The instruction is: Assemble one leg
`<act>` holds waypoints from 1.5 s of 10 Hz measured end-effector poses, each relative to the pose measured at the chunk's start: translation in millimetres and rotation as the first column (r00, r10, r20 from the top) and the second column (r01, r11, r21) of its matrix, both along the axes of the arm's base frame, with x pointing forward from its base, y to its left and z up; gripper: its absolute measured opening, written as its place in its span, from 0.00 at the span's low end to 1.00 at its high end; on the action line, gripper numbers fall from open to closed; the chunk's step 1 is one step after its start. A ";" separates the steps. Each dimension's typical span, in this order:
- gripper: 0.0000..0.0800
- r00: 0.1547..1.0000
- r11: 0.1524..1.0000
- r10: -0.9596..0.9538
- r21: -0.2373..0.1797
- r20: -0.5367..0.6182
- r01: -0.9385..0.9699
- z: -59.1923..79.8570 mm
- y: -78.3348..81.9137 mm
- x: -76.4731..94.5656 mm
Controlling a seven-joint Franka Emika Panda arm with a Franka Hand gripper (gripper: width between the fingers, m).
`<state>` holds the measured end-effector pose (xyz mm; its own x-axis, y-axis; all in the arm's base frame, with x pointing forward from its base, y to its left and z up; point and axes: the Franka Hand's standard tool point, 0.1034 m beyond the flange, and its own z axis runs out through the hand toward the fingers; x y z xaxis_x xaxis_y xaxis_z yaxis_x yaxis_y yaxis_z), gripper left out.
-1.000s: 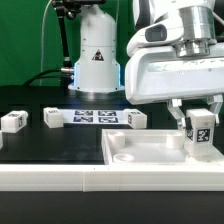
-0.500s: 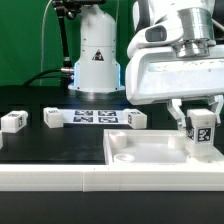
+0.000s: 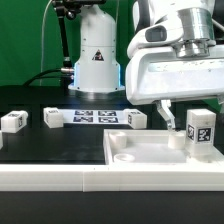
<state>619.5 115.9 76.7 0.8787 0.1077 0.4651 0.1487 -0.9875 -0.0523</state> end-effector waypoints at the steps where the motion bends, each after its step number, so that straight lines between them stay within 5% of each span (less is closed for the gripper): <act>1: 0.81 1.000 1.000 0.000 0.000 0.000 0.000 0.0 0.0 0.0; 7: 0.81 0.998 1.000 0.003 0.001 -0.059 -0.003 4.1 -1.2 3.1; 12: 0.81 0.920 0.999 0.041 0.011 -0.390 -0.040 2.1 4.6 0.0; 15: 0.81 0.911 0.999 0.040 0.013 -0.411 -0.038 2.0 1.1 5.6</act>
Offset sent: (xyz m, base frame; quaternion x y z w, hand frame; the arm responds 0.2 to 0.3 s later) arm 0.0000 0.0000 0.0000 0.0000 0.0000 0.0000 1.0000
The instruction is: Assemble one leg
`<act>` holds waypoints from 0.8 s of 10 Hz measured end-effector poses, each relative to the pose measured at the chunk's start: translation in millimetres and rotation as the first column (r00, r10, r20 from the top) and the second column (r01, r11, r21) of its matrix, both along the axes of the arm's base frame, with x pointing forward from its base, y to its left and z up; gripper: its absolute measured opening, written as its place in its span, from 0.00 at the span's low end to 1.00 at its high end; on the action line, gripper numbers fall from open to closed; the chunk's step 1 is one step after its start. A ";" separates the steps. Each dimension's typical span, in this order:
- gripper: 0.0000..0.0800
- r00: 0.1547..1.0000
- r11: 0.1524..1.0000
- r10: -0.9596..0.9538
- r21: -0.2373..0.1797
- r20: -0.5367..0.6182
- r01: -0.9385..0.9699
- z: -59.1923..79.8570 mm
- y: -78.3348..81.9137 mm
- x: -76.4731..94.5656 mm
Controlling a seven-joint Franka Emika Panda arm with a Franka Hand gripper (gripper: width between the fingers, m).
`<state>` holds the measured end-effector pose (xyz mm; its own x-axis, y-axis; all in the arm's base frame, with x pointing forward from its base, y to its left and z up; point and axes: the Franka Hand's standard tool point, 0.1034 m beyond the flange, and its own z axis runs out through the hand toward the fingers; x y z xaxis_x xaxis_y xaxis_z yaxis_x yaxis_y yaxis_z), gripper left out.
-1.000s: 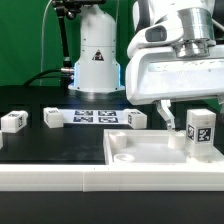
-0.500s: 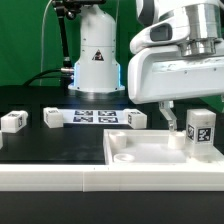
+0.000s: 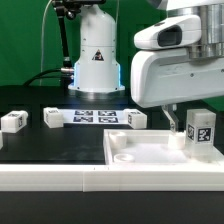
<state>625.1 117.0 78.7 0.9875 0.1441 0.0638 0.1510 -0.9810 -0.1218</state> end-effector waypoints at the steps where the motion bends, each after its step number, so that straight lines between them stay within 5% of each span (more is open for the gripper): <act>1: 0.81 1.000 1.000 -0.003 0.000 0.001 0.003 0.2 -1.6 0.6; 4: 0.80 1.000 1.000 -0.004 0.000 0.002 0.004 0.3 -2.0 0.9; 6: 0.37 1.000 1.000 -0.028 0.002 -0.002 0.028 0.3 -1.8 0.9; 8: 0.36 0.998 0.998 -0.069 0.004 -0.007 0.069 0.3 -1.7 0.9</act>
Offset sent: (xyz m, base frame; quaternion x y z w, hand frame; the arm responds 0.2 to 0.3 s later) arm 0.0000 0.0000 0.0000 0.0000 0.0000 0.0000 1.0000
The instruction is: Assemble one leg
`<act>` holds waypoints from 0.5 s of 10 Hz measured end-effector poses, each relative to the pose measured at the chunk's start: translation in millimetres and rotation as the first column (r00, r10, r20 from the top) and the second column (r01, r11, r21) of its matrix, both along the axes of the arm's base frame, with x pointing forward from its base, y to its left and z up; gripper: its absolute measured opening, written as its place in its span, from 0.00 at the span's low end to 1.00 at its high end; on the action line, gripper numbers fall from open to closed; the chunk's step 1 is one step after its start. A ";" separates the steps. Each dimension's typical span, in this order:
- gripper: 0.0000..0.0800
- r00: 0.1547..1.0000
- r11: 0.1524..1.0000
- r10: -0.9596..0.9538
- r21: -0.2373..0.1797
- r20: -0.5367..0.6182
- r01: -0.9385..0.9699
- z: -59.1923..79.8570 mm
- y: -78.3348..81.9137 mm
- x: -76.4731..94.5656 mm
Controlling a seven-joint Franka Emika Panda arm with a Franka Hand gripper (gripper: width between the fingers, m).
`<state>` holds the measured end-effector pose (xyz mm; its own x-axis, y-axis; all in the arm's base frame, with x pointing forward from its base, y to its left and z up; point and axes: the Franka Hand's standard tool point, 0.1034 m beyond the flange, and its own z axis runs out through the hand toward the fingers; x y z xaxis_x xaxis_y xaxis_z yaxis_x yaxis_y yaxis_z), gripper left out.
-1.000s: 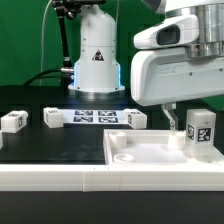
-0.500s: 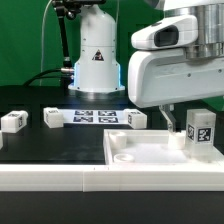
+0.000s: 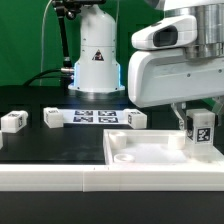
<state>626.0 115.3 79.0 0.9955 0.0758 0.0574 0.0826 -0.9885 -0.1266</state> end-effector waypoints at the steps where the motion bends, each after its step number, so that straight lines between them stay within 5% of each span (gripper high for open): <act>1: 0.36 0.997 0.997 -0.078 0.006 -0.011 0.078 0.0 0.5 -0.1; 5: 0.36 0.850 0.851 -0.524 0.006 -0.049 0.525 -0.9 0.1 -0.3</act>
Offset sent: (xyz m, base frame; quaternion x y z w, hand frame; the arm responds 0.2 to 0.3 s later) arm -0.0137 0.0023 -0.0008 -0.0143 0.0027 0.2627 0.9648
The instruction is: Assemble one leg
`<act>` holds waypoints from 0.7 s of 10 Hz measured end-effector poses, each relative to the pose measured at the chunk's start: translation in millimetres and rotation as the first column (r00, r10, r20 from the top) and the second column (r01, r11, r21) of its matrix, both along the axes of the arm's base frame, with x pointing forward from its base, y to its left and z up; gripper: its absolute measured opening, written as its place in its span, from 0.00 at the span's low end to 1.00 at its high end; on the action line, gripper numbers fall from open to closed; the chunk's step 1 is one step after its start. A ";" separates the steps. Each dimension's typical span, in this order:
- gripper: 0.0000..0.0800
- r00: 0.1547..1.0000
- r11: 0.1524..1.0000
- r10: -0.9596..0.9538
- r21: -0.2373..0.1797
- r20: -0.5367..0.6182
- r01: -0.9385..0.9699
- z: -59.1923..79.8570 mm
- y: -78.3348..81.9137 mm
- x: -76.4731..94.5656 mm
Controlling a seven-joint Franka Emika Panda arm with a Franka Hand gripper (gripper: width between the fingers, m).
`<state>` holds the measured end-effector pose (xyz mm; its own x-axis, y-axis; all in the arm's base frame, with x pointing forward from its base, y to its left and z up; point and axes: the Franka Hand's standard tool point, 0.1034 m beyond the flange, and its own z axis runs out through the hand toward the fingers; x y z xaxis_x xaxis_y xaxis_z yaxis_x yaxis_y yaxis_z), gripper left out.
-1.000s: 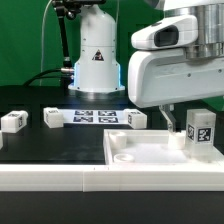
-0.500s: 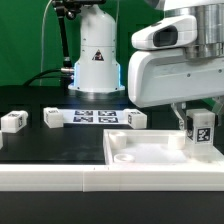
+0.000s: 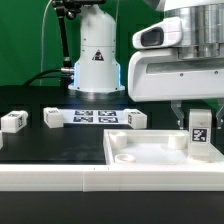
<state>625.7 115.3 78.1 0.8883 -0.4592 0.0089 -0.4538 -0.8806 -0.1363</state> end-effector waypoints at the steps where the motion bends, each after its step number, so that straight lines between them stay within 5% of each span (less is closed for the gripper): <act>1: 0.36 0.995 0.995 -0.104 0.002 -0.004 0.104 -0.1 -0.1 -0.4; 5: 0.36 0.839 0.840 -0.540 0.013 -0.068 0.542 -1.5 5.4 -3.5; 7: 0.36 0.787 0.789 -0.612 0.016 -0.083 0.615 -1.7 5.1 -3.6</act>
Offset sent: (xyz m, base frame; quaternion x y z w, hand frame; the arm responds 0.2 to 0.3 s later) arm -0.0102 0.0069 -0.0093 -0.0438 0.0127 0.2802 0.9589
